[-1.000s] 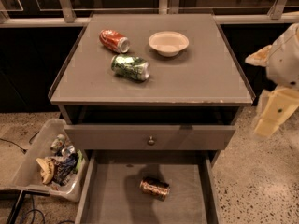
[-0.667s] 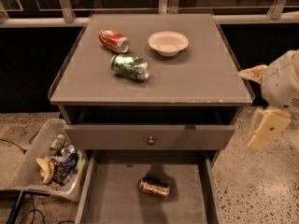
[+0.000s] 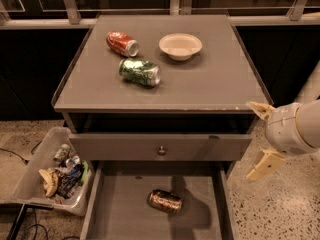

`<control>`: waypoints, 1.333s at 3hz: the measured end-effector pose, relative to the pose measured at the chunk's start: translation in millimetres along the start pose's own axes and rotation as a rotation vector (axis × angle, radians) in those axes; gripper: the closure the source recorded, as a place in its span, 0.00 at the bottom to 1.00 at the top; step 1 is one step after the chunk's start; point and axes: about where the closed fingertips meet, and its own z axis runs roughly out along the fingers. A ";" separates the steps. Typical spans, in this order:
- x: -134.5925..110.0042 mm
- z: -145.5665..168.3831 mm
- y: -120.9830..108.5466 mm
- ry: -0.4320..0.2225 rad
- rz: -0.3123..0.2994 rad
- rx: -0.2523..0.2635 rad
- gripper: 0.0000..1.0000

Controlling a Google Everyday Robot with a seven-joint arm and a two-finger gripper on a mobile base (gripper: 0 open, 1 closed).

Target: Pick orange can from middle drawer and place on counter

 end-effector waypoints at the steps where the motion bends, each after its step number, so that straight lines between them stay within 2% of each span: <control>1: 0.0 0.0 0.0 0.000 0.000 0.000 0.00; 2: -1.6 15.3 9.4 0.001 -0.008 -0.032 0.00; 3: 7.1 63.8 28.6 0.003 0.003 -0.095 0.00; 4: 22.3 110.9 48.5 -0.003 0.018 -0.125 0.00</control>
Offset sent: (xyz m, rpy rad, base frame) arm -0.0037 0.0229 -0.0394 -0.0005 0.0665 0.0492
